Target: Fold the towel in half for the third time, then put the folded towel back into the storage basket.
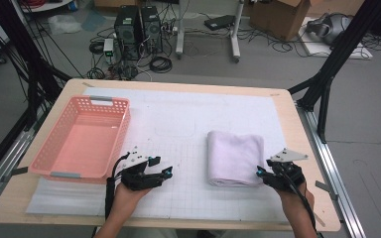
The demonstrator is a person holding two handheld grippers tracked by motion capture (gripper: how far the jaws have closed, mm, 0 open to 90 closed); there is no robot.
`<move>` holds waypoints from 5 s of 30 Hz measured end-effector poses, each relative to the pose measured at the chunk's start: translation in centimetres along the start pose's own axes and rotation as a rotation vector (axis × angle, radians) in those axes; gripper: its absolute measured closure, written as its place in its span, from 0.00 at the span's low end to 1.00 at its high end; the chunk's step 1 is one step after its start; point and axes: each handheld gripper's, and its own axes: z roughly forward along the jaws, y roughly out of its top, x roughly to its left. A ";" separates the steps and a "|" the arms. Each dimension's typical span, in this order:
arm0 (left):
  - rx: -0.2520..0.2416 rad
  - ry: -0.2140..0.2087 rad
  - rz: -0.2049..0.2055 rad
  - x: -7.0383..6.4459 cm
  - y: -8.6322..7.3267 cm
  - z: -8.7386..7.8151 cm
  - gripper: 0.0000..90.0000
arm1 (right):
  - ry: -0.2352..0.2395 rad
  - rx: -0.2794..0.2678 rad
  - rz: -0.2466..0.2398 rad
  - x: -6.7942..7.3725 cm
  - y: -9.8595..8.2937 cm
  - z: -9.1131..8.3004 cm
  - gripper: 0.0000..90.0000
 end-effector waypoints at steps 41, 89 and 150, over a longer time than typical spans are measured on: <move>0.005 0.000 -0.006 0.2 -0.1 0.0 0.43 | 0.262 -0.071 -0.065 1.4 10.0 11.5 0.93; -0.023 -0.016 -0.002 0.3 -0.1 -0.4 0.42 | 0.149 -0.097 0.065 -0.7 -2.3 3.3 0.75; -0.068 -0.069 0.044 -1.4 1.0 1.5 0.21 | 0.130 -0.303 0.119 -2.5 -6.3 -3.7 0.21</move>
